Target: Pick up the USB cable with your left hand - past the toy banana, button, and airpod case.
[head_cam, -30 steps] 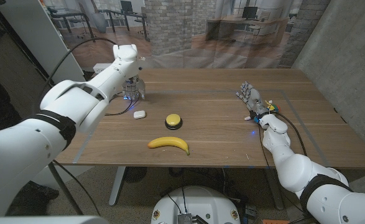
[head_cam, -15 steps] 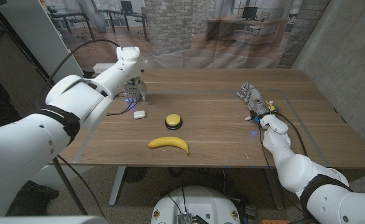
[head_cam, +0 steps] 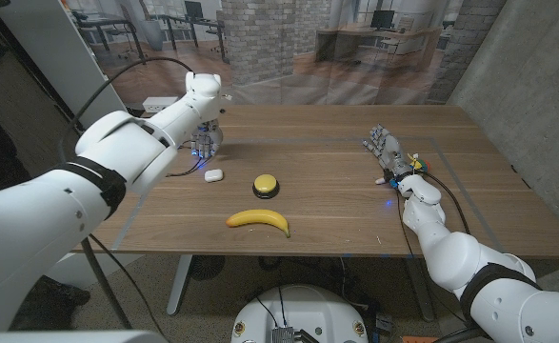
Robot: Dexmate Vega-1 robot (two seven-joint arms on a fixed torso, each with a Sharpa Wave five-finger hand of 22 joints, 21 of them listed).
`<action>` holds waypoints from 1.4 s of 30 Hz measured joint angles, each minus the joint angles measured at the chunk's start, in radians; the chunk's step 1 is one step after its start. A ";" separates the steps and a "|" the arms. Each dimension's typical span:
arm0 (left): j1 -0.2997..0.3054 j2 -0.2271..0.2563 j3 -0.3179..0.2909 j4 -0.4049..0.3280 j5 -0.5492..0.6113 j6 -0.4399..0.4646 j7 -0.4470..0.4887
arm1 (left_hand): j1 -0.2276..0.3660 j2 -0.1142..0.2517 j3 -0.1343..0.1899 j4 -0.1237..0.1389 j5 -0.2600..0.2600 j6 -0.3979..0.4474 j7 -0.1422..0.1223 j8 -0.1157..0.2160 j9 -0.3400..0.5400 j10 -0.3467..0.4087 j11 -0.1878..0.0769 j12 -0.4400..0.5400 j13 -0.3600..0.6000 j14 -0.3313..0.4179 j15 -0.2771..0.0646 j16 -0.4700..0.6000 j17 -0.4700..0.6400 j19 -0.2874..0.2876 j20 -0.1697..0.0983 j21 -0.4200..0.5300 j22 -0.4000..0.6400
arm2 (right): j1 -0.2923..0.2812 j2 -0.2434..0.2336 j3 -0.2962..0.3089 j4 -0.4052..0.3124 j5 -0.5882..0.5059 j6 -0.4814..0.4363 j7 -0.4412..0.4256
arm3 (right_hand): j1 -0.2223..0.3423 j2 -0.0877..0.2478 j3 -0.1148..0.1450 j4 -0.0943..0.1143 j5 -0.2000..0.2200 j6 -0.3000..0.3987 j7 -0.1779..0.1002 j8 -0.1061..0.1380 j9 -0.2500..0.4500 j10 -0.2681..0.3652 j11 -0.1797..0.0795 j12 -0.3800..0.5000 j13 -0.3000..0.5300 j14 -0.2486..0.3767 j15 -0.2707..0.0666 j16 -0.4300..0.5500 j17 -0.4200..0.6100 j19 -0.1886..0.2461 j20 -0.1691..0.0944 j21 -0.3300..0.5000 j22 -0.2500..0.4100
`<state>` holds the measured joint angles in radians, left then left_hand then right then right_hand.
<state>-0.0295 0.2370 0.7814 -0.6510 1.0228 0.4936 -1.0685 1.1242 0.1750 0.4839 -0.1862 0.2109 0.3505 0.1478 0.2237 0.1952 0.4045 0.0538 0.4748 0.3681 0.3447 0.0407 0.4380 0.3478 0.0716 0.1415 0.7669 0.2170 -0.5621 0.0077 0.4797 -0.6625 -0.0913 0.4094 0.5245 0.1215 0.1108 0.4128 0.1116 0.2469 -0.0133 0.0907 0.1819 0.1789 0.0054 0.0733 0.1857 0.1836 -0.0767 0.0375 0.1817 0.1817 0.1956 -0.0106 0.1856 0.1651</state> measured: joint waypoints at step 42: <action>0.356 0.124 -0.067 -0.536 0.318 0.130 0.104 | -0.098 -0.041 0.042 0.058 0.003 0.130 -0.006 -0.008 -0.013 0.134 -0.046 -0.040 -0.039 0.206 -0.066 -0.023 -0.086 0.155 -0.034 0.195 -0.006 | 0.059 -0.054 0.014 0.162 -0.003 0.129 -0.018 | -0.013 -0.013 -0.007 -0.001 0.000 0.017 0.009 0.008 0.000 0.016 0.009 0.008 0.000 0.016 0.009 0.007 0.000 0.016 0.005 0.008 0.000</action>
<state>0.3265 0.3609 0.7140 -1.1870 1.3412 0.6233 -0.9645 1.0265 0.1343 0.5262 -0.1278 0.2139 0.4804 0.1420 0.2157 0.1825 0.5381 0.0082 0.4353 0.3290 0.5510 -0.0258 0.4153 0.2618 0.2268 0.1072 0.9622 0.2113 -0.5032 -0.0459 0.4937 -0.5008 -0.0941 0.5379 0.5065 0.1083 0.0976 0.4056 0.1105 0.2469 0.0039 0.1002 0.1897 0.1789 0.0218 0.0822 0.1934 0.1836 -0.0605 0.0464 0.1886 0.1817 0.2118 -0.0053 0.1934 0.1651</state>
